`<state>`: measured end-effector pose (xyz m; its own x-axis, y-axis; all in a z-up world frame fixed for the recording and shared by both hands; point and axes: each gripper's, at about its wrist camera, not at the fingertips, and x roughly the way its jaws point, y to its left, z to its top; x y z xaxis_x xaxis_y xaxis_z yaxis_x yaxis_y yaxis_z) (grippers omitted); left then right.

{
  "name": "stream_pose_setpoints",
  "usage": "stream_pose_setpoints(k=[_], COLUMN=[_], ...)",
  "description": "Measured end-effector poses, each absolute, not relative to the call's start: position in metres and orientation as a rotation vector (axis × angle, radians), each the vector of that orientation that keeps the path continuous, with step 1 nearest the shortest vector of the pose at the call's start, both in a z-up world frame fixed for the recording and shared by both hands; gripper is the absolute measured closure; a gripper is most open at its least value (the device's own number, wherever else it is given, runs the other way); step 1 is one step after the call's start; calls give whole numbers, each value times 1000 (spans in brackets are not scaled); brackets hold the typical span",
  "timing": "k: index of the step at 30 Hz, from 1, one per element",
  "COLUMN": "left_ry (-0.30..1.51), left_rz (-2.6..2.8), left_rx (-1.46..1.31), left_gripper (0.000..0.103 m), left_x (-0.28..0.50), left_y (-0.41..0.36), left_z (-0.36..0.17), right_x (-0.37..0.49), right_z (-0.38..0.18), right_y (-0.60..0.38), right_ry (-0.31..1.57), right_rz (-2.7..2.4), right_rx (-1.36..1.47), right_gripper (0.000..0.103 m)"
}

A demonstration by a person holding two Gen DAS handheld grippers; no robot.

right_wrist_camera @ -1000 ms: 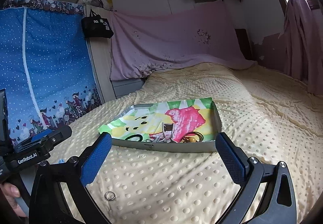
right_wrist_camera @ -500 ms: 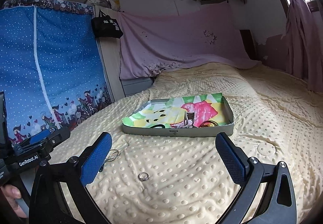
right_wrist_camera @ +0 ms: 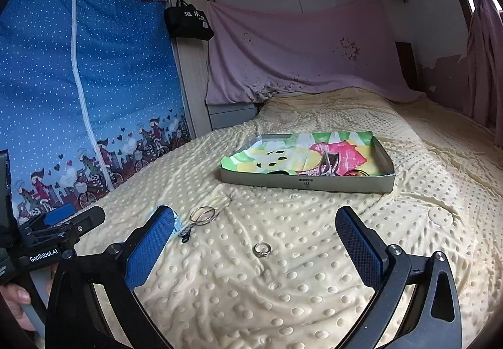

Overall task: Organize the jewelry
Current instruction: 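Withdraw both tools from the tray toward the blue watch and black bracelet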

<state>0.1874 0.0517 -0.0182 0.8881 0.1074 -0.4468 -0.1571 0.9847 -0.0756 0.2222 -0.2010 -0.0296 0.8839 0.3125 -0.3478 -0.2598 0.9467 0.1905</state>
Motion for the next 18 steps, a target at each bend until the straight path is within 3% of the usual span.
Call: stream_pose_setpoints(k=[18], left_ry=[550], left_rz=[101], left_rx=[-112], left_gripper=[0], left_x=[205], left_y=[70], left_z=[-44], right_x=[237], right_z=[-53], right_y=[-177], right_ry=[490], right_rz=[358], right_rx=[99], right_gripper=[2])
